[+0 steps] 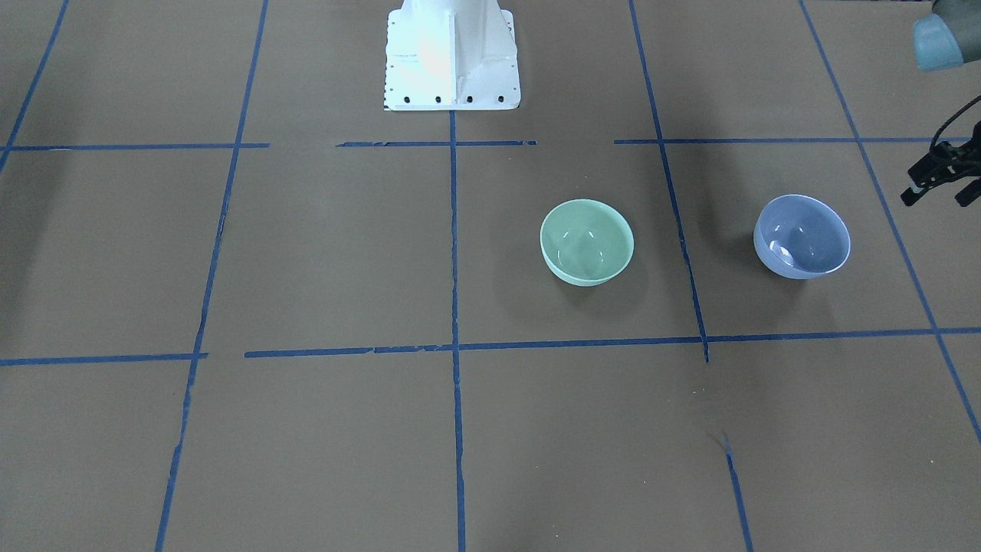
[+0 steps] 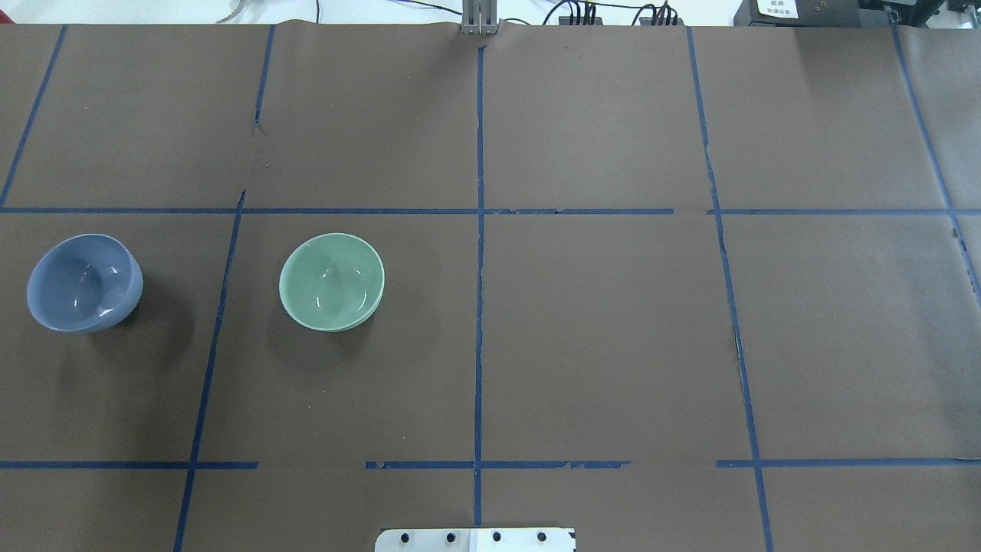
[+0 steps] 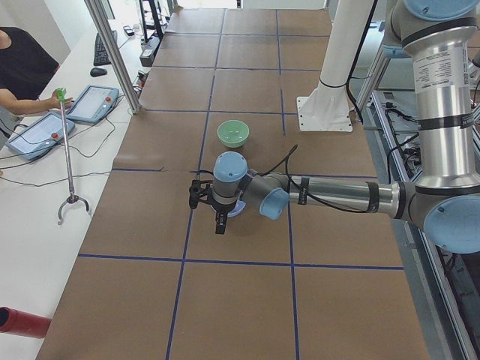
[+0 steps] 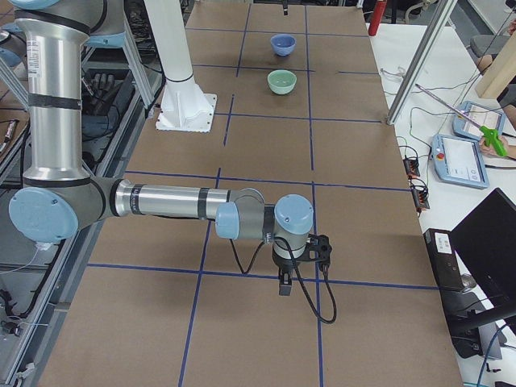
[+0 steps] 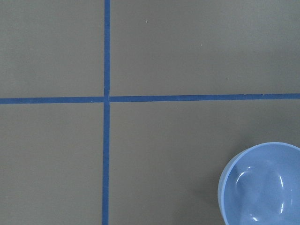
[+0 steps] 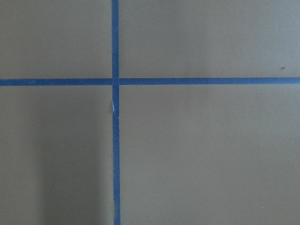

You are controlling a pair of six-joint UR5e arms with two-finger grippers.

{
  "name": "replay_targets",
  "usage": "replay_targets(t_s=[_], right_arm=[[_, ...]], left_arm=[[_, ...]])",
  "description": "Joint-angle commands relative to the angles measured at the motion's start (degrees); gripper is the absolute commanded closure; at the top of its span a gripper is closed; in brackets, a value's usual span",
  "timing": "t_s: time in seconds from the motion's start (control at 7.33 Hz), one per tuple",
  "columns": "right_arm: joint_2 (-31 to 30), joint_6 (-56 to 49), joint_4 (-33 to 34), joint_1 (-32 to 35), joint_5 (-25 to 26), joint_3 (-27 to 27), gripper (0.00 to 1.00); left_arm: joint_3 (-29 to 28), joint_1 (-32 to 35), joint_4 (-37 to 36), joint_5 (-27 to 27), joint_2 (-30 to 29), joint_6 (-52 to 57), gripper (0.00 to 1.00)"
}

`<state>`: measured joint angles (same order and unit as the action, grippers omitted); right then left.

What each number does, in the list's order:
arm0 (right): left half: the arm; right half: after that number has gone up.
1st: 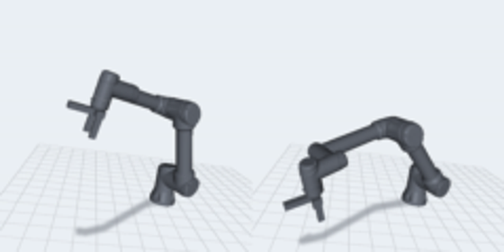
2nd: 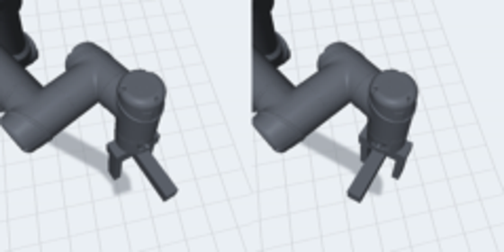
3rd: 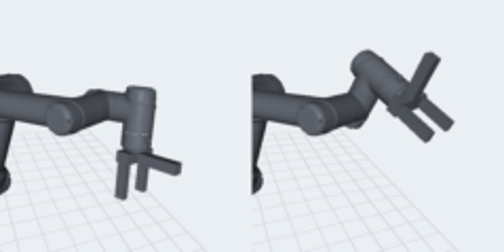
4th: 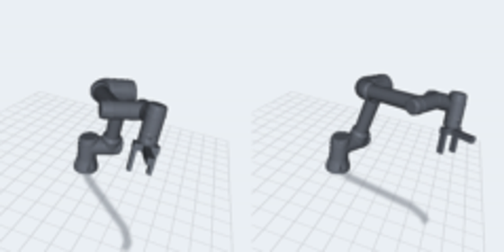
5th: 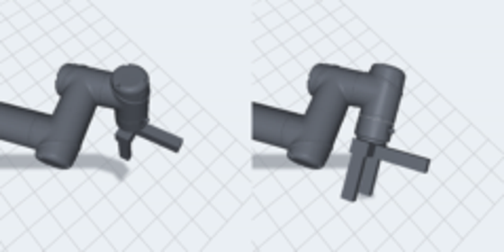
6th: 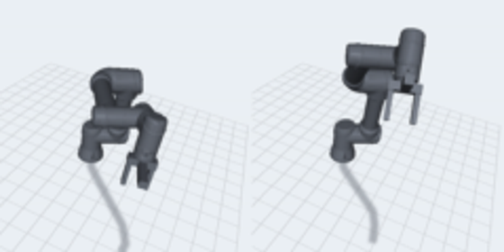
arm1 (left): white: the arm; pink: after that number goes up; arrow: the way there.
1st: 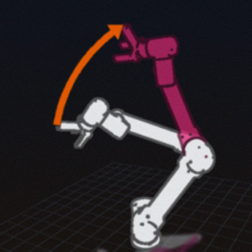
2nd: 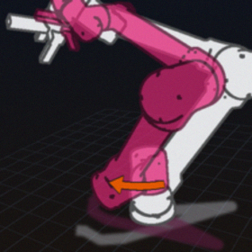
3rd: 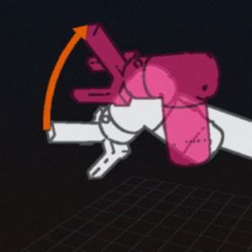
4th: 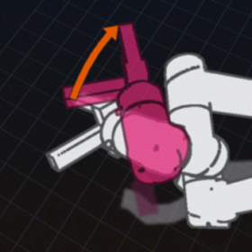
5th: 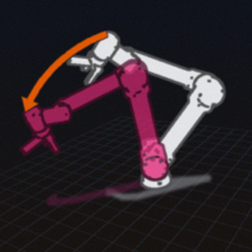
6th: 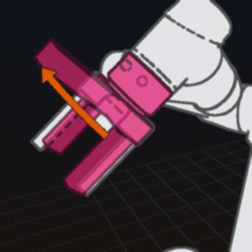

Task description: Stack blue bowl on green bowl

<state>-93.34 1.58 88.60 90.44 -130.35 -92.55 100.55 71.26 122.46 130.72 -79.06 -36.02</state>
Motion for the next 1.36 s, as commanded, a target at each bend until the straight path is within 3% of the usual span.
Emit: replay_targets(t_s=[0.0,0.82,1.09,1.23], right_arm=[[0.00,0.00,-0.01,0.00,0.00,0.00,0.00],[0.00,0.00,-0.01,0.00,-0.08,0.00,0.00],[0.00,0.00,-0.01,0.00,0.00,0.00,0.00],[0.00,0.00,-0.01,0.00,-0.08,0.00,0.00]], left_arm=[[-2.54,-6.21,4.54,-2.13,-1.08,-6.77,0.00],[-9.66,-11.14,7.97,-2.13,-4.61,-6.79,0.03],[-9.67,-11.41,8.06,-2.05,-4.61,-6.61,0.28],[-9.67,-11.76,8.06,-2.05,-4.61,-6.61,0.53]])
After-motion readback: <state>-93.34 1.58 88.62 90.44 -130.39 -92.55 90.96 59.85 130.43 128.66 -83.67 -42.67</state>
